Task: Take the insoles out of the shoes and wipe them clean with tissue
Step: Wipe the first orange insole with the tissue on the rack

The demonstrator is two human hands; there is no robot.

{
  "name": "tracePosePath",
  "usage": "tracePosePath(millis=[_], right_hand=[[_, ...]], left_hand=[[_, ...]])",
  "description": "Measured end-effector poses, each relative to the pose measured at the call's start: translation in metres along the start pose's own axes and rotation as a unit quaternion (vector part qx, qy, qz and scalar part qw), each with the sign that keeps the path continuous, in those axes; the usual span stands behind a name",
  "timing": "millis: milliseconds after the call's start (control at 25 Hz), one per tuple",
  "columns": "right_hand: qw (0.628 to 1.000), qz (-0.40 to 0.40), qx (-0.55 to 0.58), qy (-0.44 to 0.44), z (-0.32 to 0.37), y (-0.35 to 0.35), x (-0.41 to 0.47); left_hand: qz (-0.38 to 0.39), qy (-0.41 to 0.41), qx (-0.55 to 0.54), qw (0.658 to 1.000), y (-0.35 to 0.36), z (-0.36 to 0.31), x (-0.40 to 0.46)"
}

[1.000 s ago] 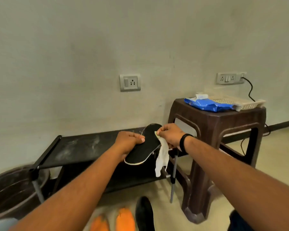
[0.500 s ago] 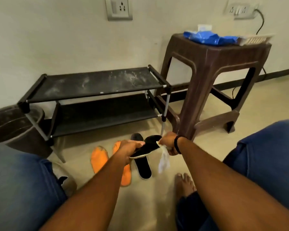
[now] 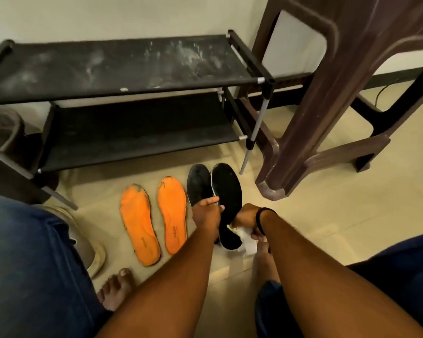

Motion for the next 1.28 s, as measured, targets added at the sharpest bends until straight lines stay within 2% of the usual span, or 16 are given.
tracePosePath(millis=[160,440,720,920,1080,1200,1280], right_hand=[[0.986,-0.149,0.076,-0.014,-0.001,-0.016,0.026],[0.979,-0.199,0.05,0.0,-0.008,-0.009,0.043],[0.962,-0.271,-0.021,0.035,-0.014,-0.027,0.026],[0.966,-0.173,-0.193,-0.002,0.028,-0.048,0.012],[0.973,-0.095,-0.211,0.019,0.047,-0.065,-0.019],[0.972,-0.06,-0.227,-0.03,0.064,-0.051,-0.044],[0.982,-0.039,-0.165,-0.082,0.07,-0.028,-0.045]], left_hand=[[0.005,0.05,0.048,0.998,0.013,0.007,0.012],[0.039,0.086,0.174,0.98,0.029,0.019,0.011],[0.021,0.152,0.248,0.956,0.026,0.001,-0.003],[0.054,0.144,0.261,0.953,0.021,0.004,-0.003],[0.117,0.124,0.293,0.941,0.021,0.015,-0.007],[0.078,0.157,0.307,0.935,0.009,0.008,-0.012],[0.031,0.172,0.315,0.933,-0.005,-0.004,-0.015]])
Point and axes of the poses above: each hand's wrist, its own x-axis towards the middle knuckle, its own y-axis out of the palm, z = x × y, the point moved 7 cm from there along x, towards the middle knuckle, and after that the axes turned 6 degrees about -z, right-handed, at the moved point
